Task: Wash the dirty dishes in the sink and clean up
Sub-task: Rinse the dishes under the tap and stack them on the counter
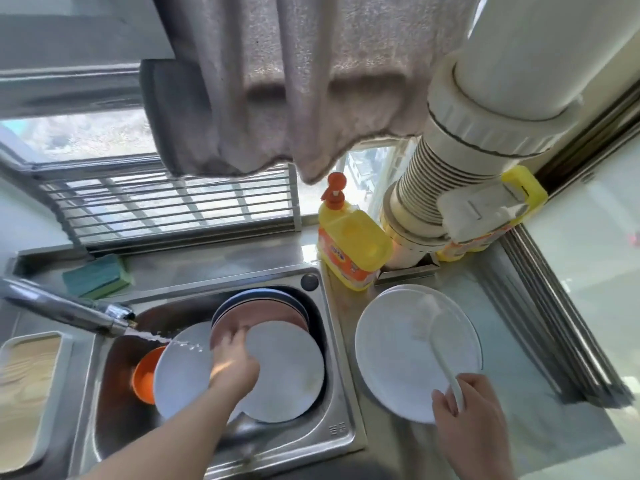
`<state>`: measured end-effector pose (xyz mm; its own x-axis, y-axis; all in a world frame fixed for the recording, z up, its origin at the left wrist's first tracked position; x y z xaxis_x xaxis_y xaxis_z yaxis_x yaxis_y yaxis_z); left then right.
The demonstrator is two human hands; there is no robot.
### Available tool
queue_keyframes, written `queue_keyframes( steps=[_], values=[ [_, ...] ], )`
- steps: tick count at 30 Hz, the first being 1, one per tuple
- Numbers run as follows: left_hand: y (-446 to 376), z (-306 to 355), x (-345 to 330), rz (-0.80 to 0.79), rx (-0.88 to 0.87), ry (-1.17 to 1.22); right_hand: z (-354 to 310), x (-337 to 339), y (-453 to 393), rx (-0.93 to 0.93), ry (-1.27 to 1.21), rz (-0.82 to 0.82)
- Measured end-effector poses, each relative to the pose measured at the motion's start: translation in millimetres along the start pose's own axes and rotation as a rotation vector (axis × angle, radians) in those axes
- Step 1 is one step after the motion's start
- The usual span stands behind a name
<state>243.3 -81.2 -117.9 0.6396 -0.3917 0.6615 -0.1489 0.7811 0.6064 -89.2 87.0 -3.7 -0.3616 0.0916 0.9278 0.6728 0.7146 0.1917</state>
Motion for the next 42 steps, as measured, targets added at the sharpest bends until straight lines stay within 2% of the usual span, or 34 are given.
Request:
queue_keyframes(
  steps=[3,7,9,11,14,19,22,25,28,31,35,38,42],
  values=[
    [-22.7,-18.9,-5.3,-0.086,0.025,-0.031,-30.4,-23.5,23.2,0.144,-0.014,0.001],
    [-35.0,-28.1,-10.5,-0.084,0.183,0.046,-60.8,-49.7,38.0,0.168,-0.015,-0.100],
    [-31.7,-36.5,-5.4,-0.104,0.159,0.071,-72.7,-54.7,41.7,0.141,-0.036,-0.155],
    [-22.0,-47.5,2.8,-0.107,0.092,0.247,-84.4,-54.8,45.4,0.123,-0.072,-0.220],
    [5.8,-58.7,28.2,-0.181,0.079,0.530,-100.1,-51.4,53.8,0.088,-0.115,-0.273],
    [36.0,-80.5,92.8,-0.074,0.072,0.696,-129.1,-58.8,68.8,0.024,-0.163,-0.455],
    [50.4,-98.9,130.5,-0.070,0.088,0.789,-148.0,-77.6,80.0,-0.005,-0.205,-0.614],
    [62.8,-114.0,149.2,-0.066,0.165,0.941,-159.7,-104.6,91.5,-0.045,-0.248,-0.714],
    [76.3,-119.3,156.7,-0.064,0.232,1.136,-179.7,-115.6,107.4,-0.121,-0.406,-0.798],
    [89.1,-118.9,160.8,-0.102,0.271,1.249,-204.2,-107.1,123.7,-0.182,-0.529,-0.811],
    [98.7,-117.5,159.2,-0.199,0.318,1.285,-221.2,-102.2,132.0,-0.288,-0.646,-0.811],
    [103.6,-121.3,149.5,-0.284,0.383,1.313,-226.5,-96.4,130.1,-0.279,-0.616,-0.725],
    [104.7,-119.4,148.4,-0.345,0.473,1.316,-214.2,-94.1,113.0,-0.189,-0.432,-0.620]
  ],
)
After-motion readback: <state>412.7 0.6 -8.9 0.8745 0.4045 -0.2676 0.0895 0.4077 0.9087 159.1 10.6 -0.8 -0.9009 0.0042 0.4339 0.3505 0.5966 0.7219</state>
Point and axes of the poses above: each hand's wrist, its own y-axis away from the middle knuckle, its own x-axis out of the back of the hand, z = x × y, the point moved 1 cm from there along -y, towards the middle knuckle, and after that the axes turned 13 degrees about y, right-handed, at the moved point
